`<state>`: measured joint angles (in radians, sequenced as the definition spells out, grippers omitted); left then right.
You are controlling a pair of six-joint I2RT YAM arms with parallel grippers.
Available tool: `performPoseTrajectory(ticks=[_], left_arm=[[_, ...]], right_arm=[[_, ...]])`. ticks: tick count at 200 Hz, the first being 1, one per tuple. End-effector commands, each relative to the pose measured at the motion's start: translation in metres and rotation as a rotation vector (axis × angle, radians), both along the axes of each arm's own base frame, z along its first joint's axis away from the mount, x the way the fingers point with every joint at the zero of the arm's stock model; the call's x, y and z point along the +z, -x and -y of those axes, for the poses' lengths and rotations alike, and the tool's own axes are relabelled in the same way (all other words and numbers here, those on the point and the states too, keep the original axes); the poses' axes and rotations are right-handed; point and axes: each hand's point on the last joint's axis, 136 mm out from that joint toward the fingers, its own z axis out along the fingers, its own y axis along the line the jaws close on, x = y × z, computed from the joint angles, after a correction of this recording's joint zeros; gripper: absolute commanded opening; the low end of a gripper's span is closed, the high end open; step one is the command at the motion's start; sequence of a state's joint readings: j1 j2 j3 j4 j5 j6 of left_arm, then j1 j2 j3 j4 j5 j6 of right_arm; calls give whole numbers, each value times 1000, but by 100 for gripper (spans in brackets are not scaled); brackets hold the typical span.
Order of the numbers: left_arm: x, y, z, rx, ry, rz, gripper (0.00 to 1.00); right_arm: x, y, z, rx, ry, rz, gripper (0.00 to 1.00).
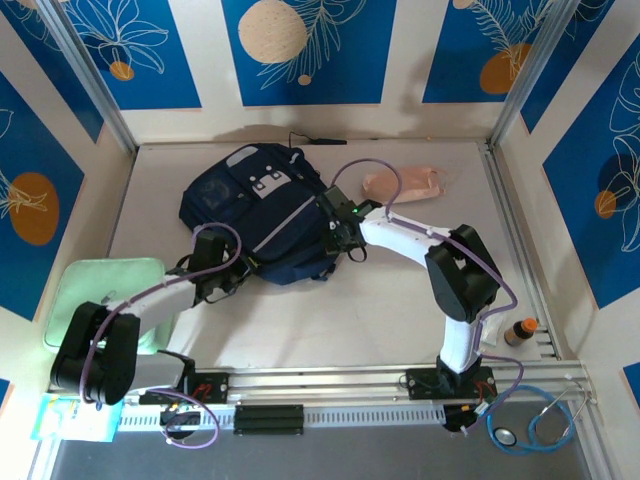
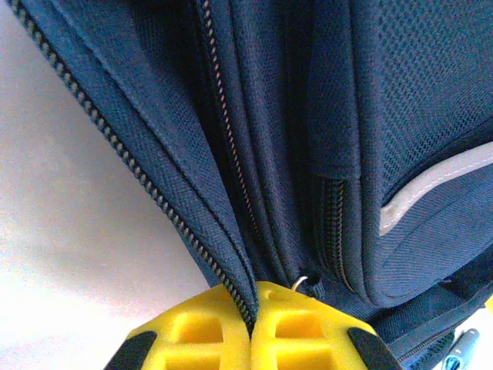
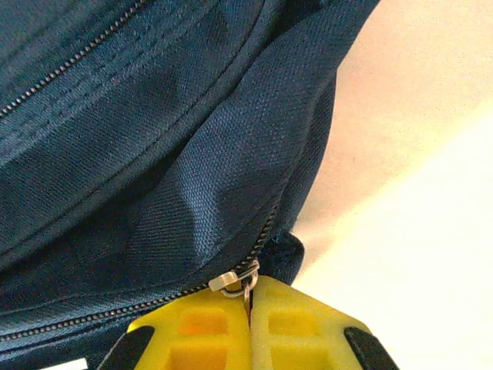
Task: Pack the student bag
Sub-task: Zip the student bag at the center of the table.
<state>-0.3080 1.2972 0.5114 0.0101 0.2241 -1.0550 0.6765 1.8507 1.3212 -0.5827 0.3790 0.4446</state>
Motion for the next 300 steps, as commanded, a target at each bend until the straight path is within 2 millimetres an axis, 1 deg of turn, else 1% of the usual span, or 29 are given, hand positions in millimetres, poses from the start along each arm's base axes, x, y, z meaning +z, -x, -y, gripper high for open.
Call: performPoseTrajectory(ticks=[1,23,37,54,63,72,79,89,93,99,106,118,132,141,160,179,208,225,254,280,300], left_arm=[[4,-14,-12,-2,-88,26,0],[8,-29,-19,-19,-136,36,0],[9,-41,-24,-29,-167,40,0],[10,-56,-29,-37,-190,40,1],[10,-63,-32,-38,-195,37,2],[11,-69,-36,-30,-203,39,5],[12,-71,-40,-22,-215,38,10],[12,-71,-49,-8,-247,29,23],[12,-70,-54,-1,-263,24,30],[12,-67,-61,10,-289,11,36],[11,-62,-70,22,-316,-7,38],[14,-53,-77,26,-333,-29,41],[23,-41,-76,14,-323,-33,46],[29,-34,-73,11,-302,-37,49],[40,-15,-69,27,-254,-78,50],[48,0,-62,51,-204,-113,51],[50,4,-30,53,-54,-128,50],[48,2,-20,57,-31,-135,49],[32,2,-19,86,-56,-174,48],[24,-1,-17,96,-54,-181,47],[14,-2,-27,135,-107,-199,43]], right_arm=[[-9,27,15,21,84,-58,0],[-14,73,-10,155,-33,-147,0],[-14,101,-30,237,-121,-194,0],[-11,125,-55,300,-224,-240,0],[-9,132,-70,332,-267,-257,0],[-7,134,-85,349,-295,-261,0],[-5,133,-97,364,-319,-263,0],[0,132,-116,390,-354,-262,0],[2,131,-122,399,-366,-258,0],[6,128,-133,412,-387,-249,0],[10,125,-144,427,-413,-244,0],[17,119,-160,443,-450,-235,0],[27,115,-176,466,-493,-228,0],[31,112,-182,472,-511,-224,0],[40,109,-192,492,-546,-216,0],[42,109,-198,503,-567,-219,0],[40,113,-199,504,-570,-230,0],[38,114,-198,498,-572,-233,0],[40,115,-198,495,-584,-232,0],[41,117,-198,499,-581,-225,0],[39,119,-197,503,-568,-224,0]])
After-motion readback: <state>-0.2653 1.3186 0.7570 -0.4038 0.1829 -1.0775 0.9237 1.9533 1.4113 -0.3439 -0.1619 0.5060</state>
